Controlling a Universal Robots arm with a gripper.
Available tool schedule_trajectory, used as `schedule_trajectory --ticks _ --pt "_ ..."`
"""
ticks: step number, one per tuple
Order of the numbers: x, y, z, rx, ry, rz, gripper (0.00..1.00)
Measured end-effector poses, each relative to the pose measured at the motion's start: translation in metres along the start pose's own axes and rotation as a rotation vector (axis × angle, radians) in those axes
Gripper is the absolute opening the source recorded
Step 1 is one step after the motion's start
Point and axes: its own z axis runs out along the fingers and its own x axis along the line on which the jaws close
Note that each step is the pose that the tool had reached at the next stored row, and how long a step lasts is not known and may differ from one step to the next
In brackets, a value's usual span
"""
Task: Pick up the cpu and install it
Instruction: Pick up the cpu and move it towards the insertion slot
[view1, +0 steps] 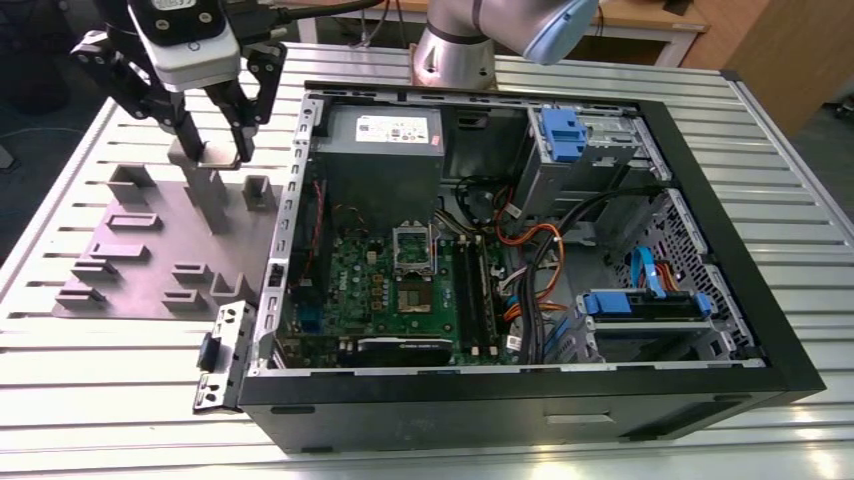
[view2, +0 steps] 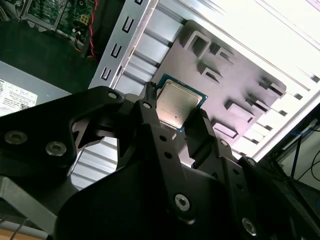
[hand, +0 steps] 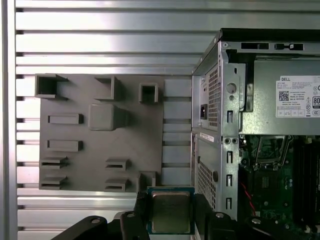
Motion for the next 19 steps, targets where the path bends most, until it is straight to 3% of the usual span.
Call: schedule_trajectory --ticks 8,15,19 --pt "-0.0049 -0.0014 0.0001 0.0 0.0 0.001 0.47" --pt "-0.0153 -0.0013 0.0003 0.0001 0.0001 0.007 0.47" --pt "-0.0166 -0.0017 0.0004 0.0001 0.0 0.007 0.47"
